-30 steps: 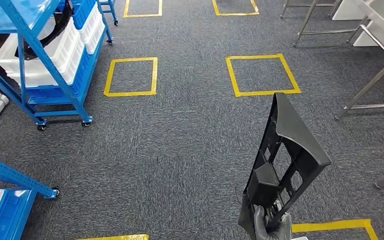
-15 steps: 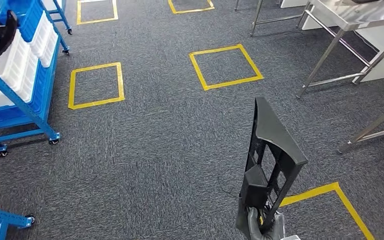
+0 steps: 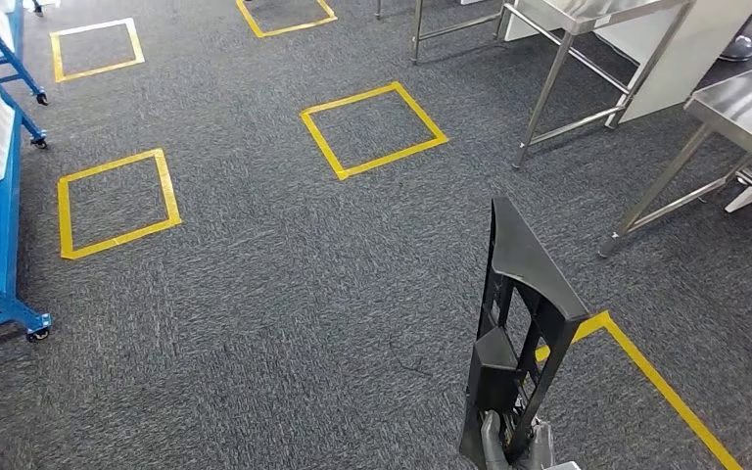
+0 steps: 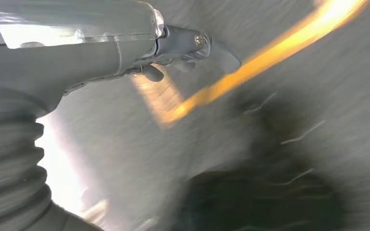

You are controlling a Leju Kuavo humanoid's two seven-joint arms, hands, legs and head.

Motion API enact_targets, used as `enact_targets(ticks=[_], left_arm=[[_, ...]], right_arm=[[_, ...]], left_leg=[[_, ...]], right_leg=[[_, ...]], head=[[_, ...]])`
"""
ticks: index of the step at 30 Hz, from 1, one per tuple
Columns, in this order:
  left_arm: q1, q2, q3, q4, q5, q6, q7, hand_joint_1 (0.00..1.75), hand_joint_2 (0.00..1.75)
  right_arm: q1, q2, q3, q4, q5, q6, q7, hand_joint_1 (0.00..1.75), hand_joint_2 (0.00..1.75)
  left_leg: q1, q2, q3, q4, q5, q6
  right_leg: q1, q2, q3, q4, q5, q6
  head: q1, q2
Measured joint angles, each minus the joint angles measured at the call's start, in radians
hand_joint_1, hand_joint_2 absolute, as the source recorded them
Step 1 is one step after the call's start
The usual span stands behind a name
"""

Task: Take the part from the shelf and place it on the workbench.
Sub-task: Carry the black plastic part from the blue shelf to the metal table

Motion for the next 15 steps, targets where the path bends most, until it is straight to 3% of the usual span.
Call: enact_targets(ticks=[1,3,4,6,8,9,10,11,13,15], left_arm=[[-0.025,-0.013,0.000,0.064,0.016,0.148,-0.064,0.00,1.75],[-0.076,-0.038,-0.002,0.187,0.022,0.508,-0.139,0.00,1.75],[-0.093,-0.051,-0.005,0.231,0.015,0.668,-0.144,0.00,1.75],[-0.110,-0.065,-0.014,0.297,-0.012,0.877,-0.135,0.00,1.75],[-0.113,-0.063,-0.025,0.337,-0.043,0.930,-0.124,0.00,1.75],[-0.115,-0.062,-0.034,0.351,-0.055,0.926,-0.124,0.00,1.75],[-0.117,-0.061,-0.045,0.363,-0.062,0.920,-0.127,0.00,1.75],[-0.120,-0.060,-0.057,0.373,-0.066,0.922,-0.130,0.00,1.75],[-0.125,-0.059,-0.080,0.389,-0.066,0.935,-0.135,0.00,1.75],[-0.134,-0.059,-0.093,0.403,-0.059,0.937,-0.126,0.00,1.75]], right_arm=[[0.016,-0.017,0.040,-0.014,-0.015,-0.049,0.007,1.75,1.75],[0.039,-0.056,0.128,-0.032,-0.043,-0.131,0.014,1.75,1.75],[0.045,-0.073,0.164,-0.036,-0.055,-0.158,0.013,1.75,1.75],[0.053,-0.104,0.218,-0.049,-0.087,-0.221,0.010,1.75,1.75],[0.063,-0.136,0.261,-0.069,-0.120,-0.291,0.011,1.75,1.75],[0.069,-0.154,0.280,-0.080,-0.131,-0.316,0.015,1.75,1.75],[0.077,-0.172,0.296,-0.091,-0.137,-0.331,0.021,1.75,1.75],[0.086,-0.190,0.312,-0.103,-0.140,-0.345,0.028,1.75,1.75],[0.100,-0.223,0.346,-0.128,-0.144,-0.371,0.043,1.75,1.75],[0.104,-0.250,0.375,-0.150,-0.148,-0.401,0.054,1.75,1.75]], left_leg=[[-0.002,-0.009,0.002,-0.011,-0.002,0.006],[-0.004,0.010,0.000,-0.019,0.005,0.019],[-0.002,0.024,0.001,-0.024,0.008,0.025],[0.000,0.061,0.005,-0.033,0.013,0.037],[-0.005,0.092,0.003,-0.033,0.011,0.043],[-0.007,0.103,0.001,-0.031,0.010,0.044],[-0.009,0.111,0.000,-0.027,0.007,0.045],[-0.010,0.118,0.000,-0.023,0.004,0.044],[-0.010,0.125,0.002,-0.017,-0.003,0.042],[-0.016,0.128,0.003,-0.010,-0.009,0.036]], right_leg=[[-0.002,0.006,-0.007,0.002,0.002,0.008],[-0.008,0.021,-0.017,0.002,0.008,0.023],[-0.007,0.015,-0.022,0.009,0.004,0.028],[-0.003,-0.033,-0.055,0.078,-0.040,0.036],[-0.003,-0.085,-0.115,0.204,-0.104,0.043],[-0.004,-0.095,-0.137,0.254,-0.121,0.045],[-0.005,-0.099,-0.143,0.271,-0.120,0.046],[-0.005,-0.101,-0.130,0.253,-0.101,0.045],[-0.002,-0.109,-0.060,0.133,-0.043,0.038],[0.004,-0.121,-0.005,0.032,-0.017,0.027]], head=[[0.000,0.000],[0.000,0.000],[0.000,0.000],[0.000,0.000],[0.000,0.000],[0.000,0.000],[0.000,0.000],[0.000,0.000],[0.000,0.000],[0.000,0.000]])
